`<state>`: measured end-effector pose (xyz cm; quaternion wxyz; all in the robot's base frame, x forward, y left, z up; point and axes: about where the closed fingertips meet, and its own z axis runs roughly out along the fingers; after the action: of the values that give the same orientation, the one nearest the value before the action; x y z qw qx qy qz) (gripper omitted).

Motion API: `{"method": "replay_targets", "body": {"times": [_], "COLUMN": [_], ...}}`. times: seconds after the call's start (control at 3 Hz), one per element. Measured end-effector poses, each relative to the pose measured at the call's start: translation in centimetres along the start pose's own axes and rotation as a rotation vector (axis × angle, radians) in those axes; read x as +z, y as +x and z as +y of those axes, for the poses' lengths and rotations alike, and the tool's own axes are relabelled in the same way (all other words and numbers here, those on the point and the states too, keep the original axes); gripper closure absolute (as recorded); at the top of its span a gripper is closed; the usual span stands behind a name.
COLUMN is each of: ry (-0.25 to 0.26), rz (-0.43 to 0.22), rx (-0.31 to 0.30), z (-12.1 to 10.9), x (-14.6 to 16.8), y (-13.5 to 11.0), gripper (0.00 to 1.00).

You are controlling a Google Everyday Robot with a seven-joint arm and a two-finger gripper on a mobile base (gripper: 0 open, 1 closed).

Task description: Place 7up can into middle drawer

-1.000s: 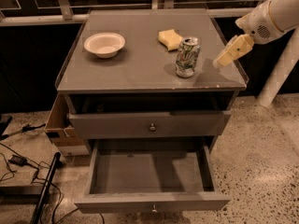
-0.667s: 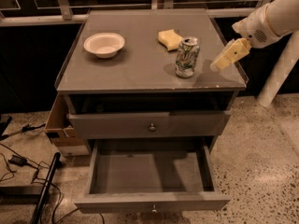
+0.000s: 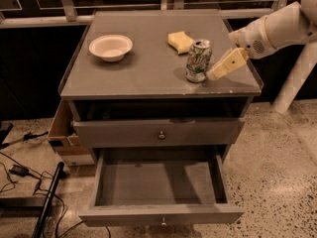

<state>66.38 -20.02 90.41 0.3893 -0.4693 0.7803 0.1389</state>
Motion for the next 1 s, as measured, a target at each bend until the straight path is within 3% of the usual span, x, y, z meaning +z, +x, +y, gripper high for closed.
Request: {"method": "replay_targets", "body": {"times": [0.33,1.0], "ry": [-0.012,0.03], "rz": [-0.072,-0.158], "rx": [-0.013,-0.062], "z": [0.3,0.3], "x": [1.7,4.4], "y": [-1.0,-1.7], "gripper": [0.0,0.0]}}
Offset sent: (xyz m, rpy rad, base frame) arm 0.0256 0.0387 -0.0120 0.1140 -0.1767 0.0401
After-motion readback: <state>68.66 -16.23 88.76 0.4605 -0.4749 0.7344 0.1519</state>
